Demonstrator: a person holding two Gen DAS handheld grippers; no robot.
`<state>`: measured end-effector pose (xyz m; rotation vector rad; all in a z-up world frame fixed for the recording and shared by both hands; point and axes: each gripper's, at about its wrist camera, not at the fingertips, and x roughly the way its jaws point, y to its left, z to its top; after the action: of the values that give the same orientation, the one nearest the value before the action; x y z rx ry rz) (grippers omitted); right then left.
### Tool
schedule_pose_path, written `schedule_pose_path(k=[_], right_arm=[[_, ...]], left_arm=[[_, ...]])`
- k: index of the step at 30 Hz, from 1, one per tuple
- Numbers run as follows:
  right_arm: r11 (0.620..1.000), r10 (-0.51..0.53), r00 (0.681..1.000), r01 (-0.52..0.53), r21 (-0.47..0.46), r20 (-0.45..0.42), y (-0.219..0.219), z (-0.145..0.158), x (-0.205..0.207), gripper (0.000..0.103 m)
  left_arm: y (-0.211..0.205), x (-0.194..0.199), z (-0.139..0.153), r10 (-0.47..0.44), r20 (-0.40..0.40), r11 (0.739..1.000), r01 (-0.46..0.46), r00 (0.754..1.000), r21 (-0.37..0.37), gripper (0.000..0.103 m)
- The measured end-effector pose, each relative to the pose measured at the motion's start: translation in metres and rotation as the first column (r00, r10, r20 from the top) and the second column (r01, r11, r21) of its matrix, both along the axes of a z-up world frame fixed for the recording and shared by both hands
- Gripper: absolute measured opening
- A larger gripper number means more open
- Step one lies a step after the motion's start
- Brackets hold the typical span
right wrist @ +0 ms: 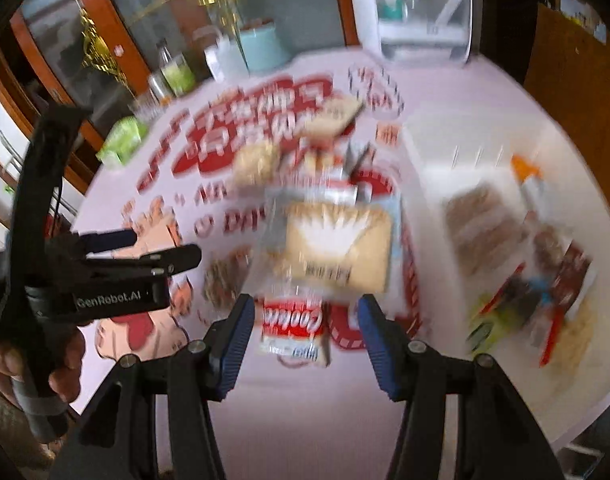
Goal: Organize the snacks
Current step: 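Move both tools back over the snack pile, then grasp the red Cookies bag with the right tool while the left tool grasps the clear nut bag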
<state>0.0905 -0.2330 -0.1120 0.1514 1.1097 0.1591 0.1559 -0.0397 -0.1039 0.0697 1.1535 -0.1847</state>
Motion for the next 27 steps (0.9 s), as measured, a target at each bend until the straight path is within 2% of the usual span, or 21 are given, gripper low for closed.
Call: schedule_pose_path(k=[4,9,18,21,24,26,27], right_arm=[[1.000,-0.026,0.997,0.025,-0.003,-0.068,0.009,-0.032,-0.003,0.054],[0.999,-0.045,0.993,0.046,0.005,-0.110,0.016,-0.055,-0.002,0.054],[0.998,-0.056,0.990,0.053,-0.020,-0.130,0.027,-0.080,0.009,0.054],[0.998,-0.047,0.993,0.042,-0.046,-0.107,0.031,-0.081,0.010,0.054],[0.997,-0.027,0.996,0.020,-0.081,-0.090,0.037,-0.081,0.010,0.054],[0.996,-0.024,0.996,0.017,-0.087,-0.083,0.038,-0.081,0.009,0.049],[0.996,-0.023,0.996,0.016,-0.088,-0.080,0.038,-0.081,0.009,0.049]], left_arm=[[-0.003,0.004,-0.039,-0.067,-0.089,0.998,0.067,0.994,0.005,0.092],[-0.004,0.006,-0.071,-0.119,-0.156,0.993,0.121,0.981,0.000,0.092],[-0.002,0.014,-0.098,-0.138,-0.242,0.990,0.124,0.961,-0.072,0.092],[-0.004,0.015,-0.103,-0.143,-0.257,0.988,0.124,0.956,-0.088,0.087],[-0.009,0.013,-0.102,-0.158,-0.232,0.987,0.145,0.960,-0.072,0.081],[-0.012,0.011,-0.100,-0.167,-0.217,0.986,0.157,0.962,-0.064,0.073],[-0.014,0.009,-0.099,-0.172,-0.210,0.985,0.164,0.962,-0.056,0.063]])
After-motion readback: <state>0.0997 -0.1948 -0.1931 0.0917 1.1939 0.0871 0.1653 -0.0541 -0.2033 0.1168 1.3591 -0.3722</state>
